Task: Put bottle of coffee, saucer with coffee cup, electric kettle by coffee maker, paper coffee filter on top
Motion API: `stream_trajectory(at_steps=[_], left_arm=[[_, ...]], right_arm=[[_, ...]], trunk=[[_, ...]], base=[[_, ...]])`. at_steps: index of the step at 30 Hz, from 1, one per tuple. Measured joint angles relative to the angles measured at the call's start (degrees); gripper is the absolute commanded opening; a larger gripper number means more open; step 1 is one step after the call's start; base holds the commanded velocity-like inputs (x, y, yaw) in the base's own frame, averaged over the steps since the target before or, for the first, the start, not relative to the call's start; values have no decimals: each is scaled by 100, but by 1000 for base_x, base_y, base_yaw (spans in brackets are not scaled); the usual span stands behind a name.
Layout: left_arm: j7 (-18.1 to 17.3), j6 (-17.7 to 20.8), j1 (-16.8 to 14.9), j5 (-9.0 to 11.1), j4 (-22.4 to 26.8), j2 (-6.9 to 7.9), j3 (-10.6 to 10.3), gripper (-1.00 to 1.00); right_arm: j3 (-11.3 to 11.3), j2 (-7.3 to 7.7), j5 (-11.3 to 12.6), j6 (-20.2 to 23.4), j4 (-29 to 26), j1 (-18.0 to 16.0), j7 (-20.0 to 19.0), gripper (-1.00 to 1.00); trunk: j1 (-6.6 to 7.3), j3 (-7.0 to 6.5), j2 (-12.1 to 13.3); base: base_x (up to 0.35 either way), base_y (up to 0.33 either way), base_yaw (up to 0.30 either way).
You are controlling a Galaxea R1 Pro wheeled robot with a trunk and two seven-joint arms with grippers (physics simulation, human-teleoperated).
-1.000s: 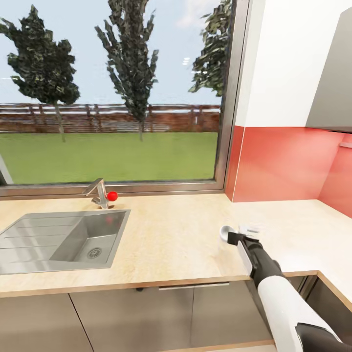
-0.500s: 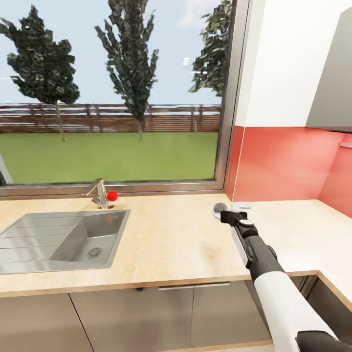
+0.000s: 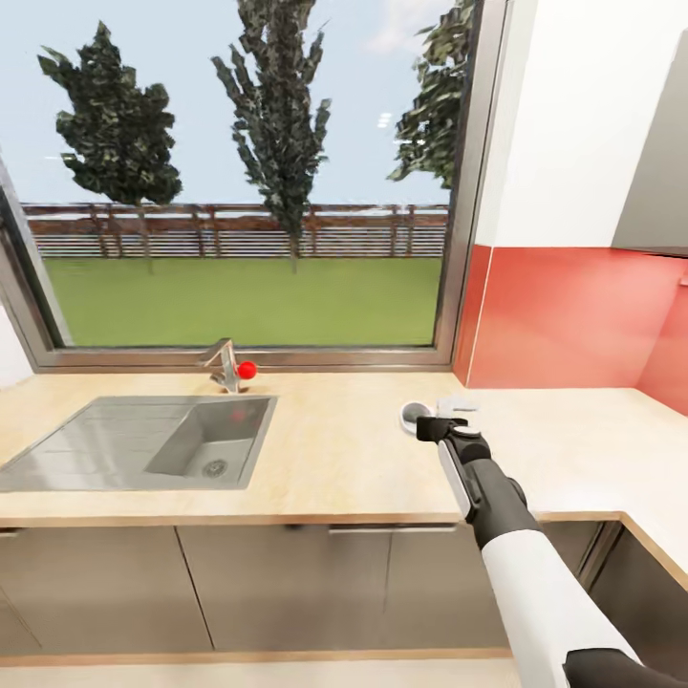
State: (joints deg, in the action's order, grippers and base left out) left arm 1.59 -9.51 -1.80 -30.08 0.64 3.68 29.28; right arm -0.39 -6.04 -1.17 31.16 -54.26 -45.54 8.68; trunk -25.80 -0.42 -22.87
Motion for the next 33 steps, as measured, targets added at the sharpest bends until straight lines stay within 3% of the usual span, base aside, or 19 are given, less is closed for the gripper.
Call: stream_trajectory(at_steps=[18, 33], left_arm=[[0, -1, -3, 26, 1, -9, 1, 100], [0, -2, -8, 26, 0, -14, -1, 100]], right_arm=[[0, 1, 0, 4, 20, 1, -5, -100], [0, 0, -1, 9, 21, 1, -8, -100]], trunk=[[2, 0, 0], [3, 0, -1]], base=[[-296, 154, 278], [-16, 37, 278]])
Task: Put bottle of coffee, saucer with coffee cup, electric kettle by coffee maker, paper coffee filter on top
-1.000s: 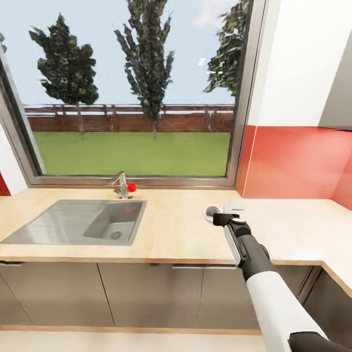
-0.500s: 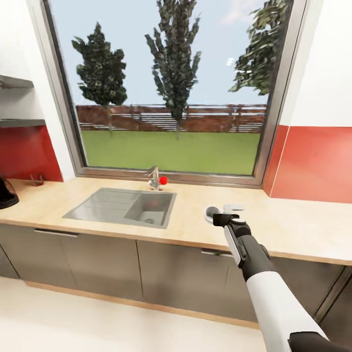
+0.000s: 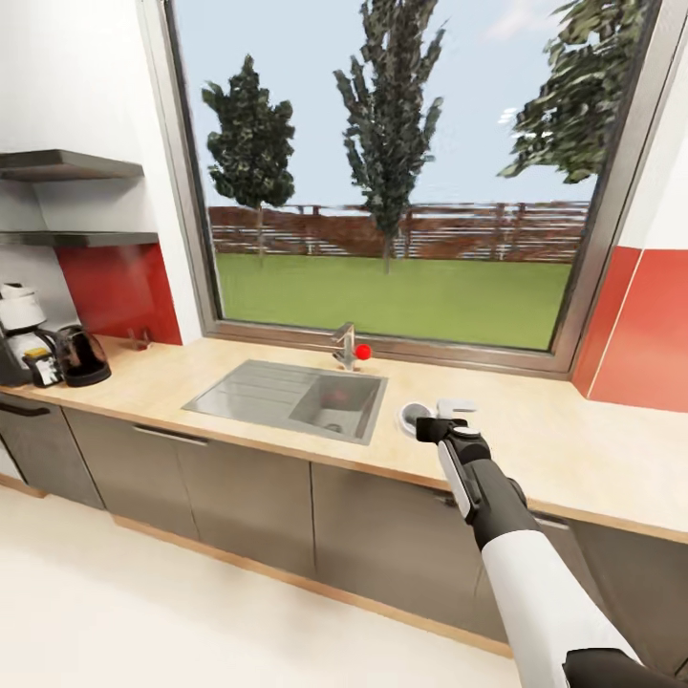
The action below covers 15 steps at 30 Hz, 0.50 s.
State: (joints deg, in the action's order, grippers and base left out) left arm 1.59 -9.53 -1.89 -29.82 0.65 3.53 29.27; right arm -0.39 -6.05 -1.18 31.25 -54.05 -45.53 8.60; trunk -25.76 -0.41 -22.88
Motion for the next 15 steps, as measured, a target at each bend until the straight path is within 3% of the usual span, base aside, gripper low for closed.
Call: stream_trajectory(at_steps=[15], left_arm=[[0, 0, 0, 0, 8, -38, 0, 100]], right_arm=[[0, 0, 0, 0, 0, -2, 0, -100]], trunk=[[0, -6, 0]], base=[[0, 0, 277]])
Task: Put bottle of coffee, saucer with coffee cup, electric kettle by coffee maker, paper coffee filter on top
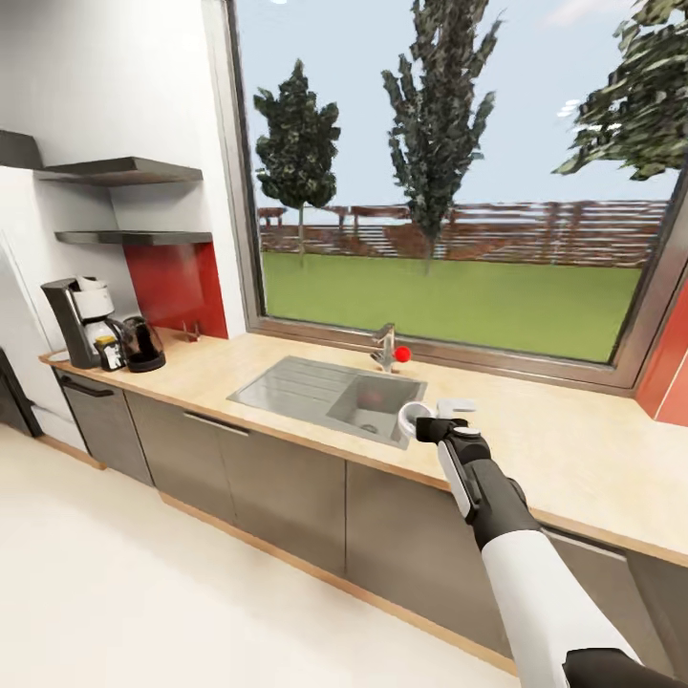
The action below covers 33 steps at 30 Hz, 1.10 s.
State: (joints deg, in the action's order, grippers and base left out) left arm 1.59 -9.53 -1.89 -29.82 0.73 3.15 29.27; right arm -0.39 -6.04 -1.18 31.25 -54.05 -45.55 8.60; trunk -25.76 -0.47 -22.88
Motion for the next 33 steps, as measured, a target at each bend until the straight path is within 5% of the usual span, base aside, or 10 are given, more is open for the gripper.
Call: stream_trajectory(at_steps=[24, 33], left_arm=[[-2, -8, 0, 1, 0, -44, 1, 100], [0, -8, -2, 1, -1, -44, 1, 100]], right_arm=[[0, 0, 0, -1, -1, 2, 2, -100], [0, 1, 2, 1, -12, 3, -1, -100]], trunk=[[0, -131, 0], [0, -141, 1]], base=[[0, 0, 229], [0, 0, 32]])
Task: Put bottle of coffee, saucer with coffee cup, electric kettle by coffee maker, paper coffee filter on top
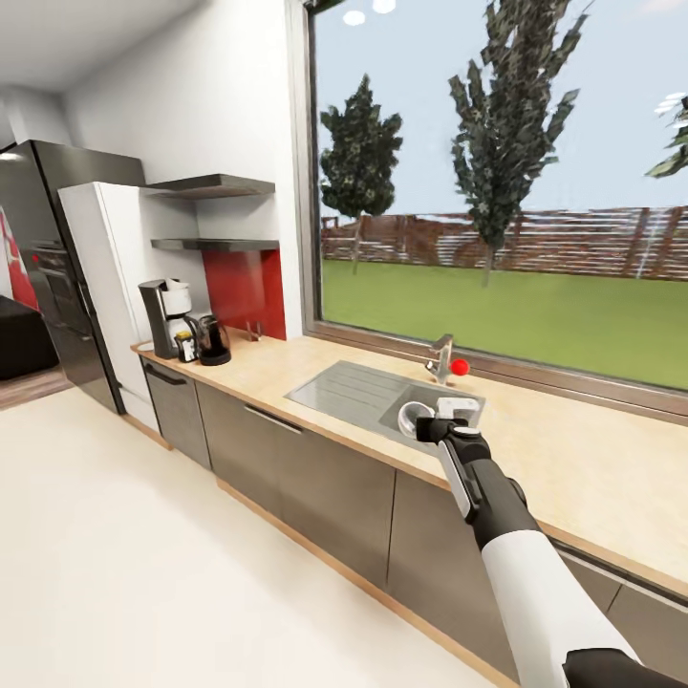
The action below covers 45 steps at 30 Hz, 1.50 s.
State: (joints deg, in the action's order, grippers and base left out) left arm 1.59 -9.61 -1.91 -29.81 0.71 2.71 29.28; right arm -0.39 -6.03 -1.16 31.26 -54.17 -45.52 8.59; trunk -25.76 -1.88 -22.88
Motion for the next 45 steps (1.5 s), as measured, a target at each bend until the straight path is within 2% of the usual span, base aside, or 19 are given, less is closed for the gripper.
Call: stream_trajectory(at_steps=[11, 30, 40, 45], left_arm=[[0, -1, 1, 7, 2, 8, 0, 100], [0, -1, 2, 8, 2, 1, -2, 100], [0, 0, -2, 9, 2, 0, 1, 100], [0, 0, -1, 9, 1, 8, 1, 100]], right_arm=[[8, -31, -1, 0, 2, -3, 5, -100], [79, -83, -1, 16, 4, -1, 2, -100], [79, -84, -1, 14, 11, -3, -1, -100], [80, -81, -1, 10, 9, -2, -7, -100]], trunk=[[0, 7, 0], [0, 124, -1], [3, 160, 0], [3, 169, -1]], base=[[0, 0, 146], [4, 0, 216], [291, 39, 272], [319, 107, 81]])
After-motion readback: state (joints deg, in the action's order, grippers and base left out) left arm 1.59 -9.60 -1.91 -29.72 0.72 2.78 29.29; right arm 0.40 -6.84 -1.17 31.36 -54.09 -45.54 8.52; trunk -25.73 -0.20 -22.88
